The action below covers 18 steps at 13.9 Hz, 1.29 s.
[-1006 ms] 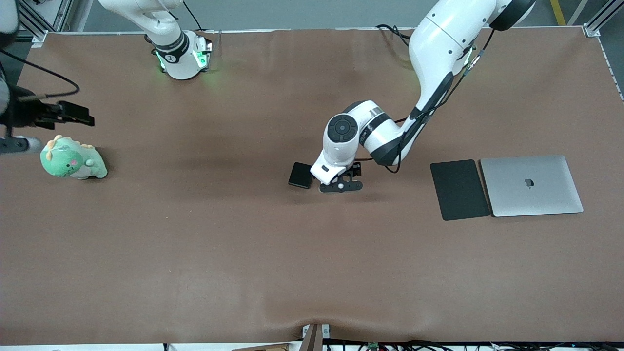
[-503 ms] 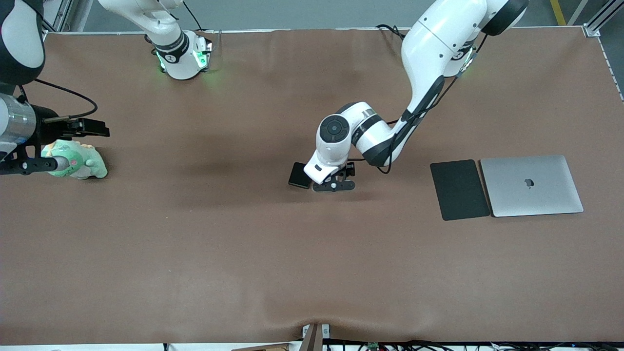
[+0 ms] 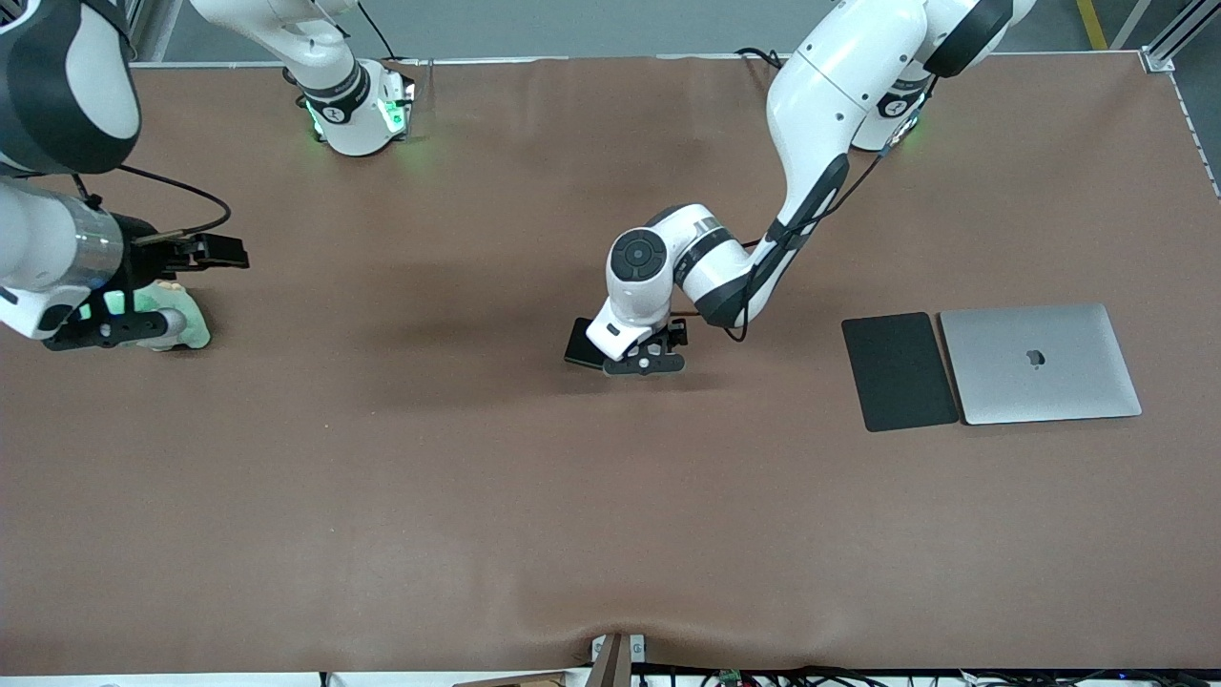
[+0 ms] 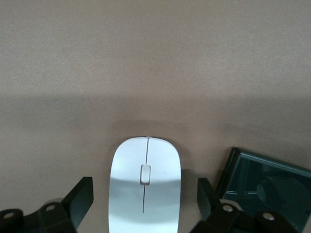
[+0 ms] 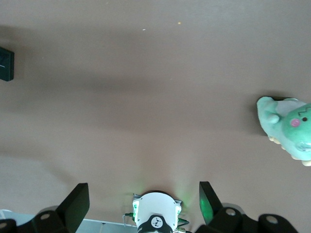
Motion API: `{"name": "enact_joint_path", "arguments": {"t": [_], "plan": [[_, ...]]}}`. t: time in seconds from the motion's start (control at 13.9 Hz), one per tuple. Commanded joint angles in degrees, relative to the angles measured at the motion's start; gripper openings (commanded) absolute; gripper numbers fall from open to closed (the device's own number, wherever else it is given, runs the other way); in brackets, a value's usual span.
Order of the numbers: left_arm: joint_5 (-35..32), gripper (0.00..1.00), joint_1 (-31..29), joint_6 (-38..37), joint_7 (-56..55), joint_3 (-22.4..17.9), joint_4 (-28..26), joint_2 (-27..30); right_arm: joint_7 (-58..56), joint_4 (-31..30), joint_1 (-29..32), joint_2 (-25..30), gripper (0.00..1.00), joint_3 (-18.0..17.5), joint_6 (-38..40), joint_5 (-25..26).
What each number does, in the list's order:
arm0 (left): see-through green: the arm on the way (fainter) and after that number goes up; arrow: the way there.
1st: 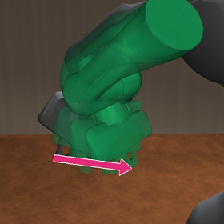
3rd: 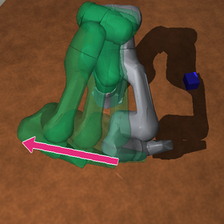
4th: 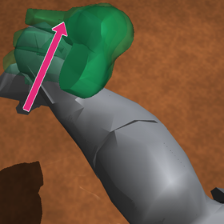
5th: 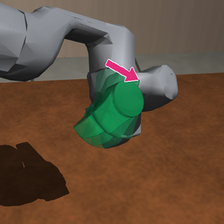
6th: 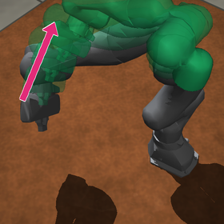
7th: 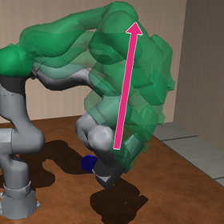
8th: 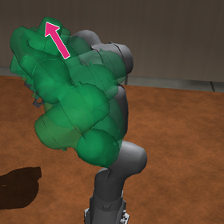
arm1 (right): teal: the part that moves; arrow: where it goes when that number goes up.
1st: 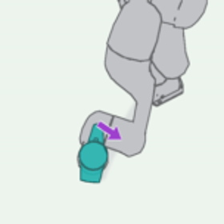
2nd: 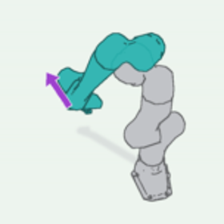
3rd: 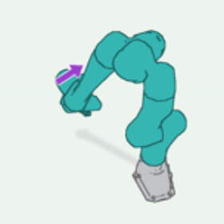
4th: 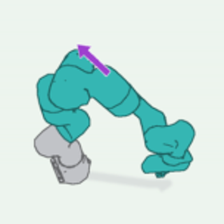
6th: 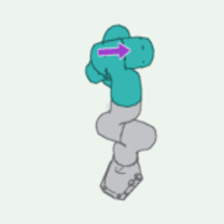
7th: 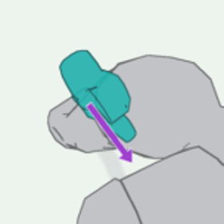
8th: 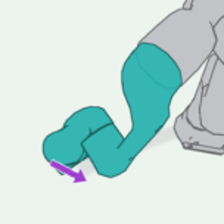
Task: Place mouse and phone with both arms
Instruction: 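Grasp the white mouse with the left gripper while the right gripper moves out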
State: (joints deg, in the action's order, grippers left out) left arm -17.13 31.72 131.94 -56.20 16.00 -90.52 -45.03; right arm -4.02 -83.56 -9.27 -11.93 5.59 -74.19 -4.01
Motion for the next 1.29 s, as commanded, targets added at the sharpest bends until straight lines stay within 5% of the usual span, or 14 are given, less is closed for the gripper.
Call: {"name": "enact_joint_path", "arguments": {"t": [0.0, 0.22, 0.57, 1.22], "plan": [[-1.9, 0.89, 0.9, -0.3, -1.5, -0.7, 1.7, -1.6, 4.1, 0.2, -0.8, -1.0, 1.0, 0.1, 0.6, -3.7], [-3.0, 0.71, 0.9, -0.3, -1.5, -0.7, 1.7, -1.6, 4.4, -0.7, -1.7, -1.1, 1.0, 0.1, 0.4, -4.9], [-2.8, 0.02, 0.7, -0.3, -1.5, -0.7, 1.8, -1.3, 5.6, -2.2, -2.7, -2.1, 1.0, 0.1, -1.9, -7.5], [-2.7, 0.0, -3.4, -4.0, -0.8, -0.6, 1.8, 4.9, 13.9, -7.5, -9.2, -2.7, 1.0, 0.1, -11.5, -8.4]]}}
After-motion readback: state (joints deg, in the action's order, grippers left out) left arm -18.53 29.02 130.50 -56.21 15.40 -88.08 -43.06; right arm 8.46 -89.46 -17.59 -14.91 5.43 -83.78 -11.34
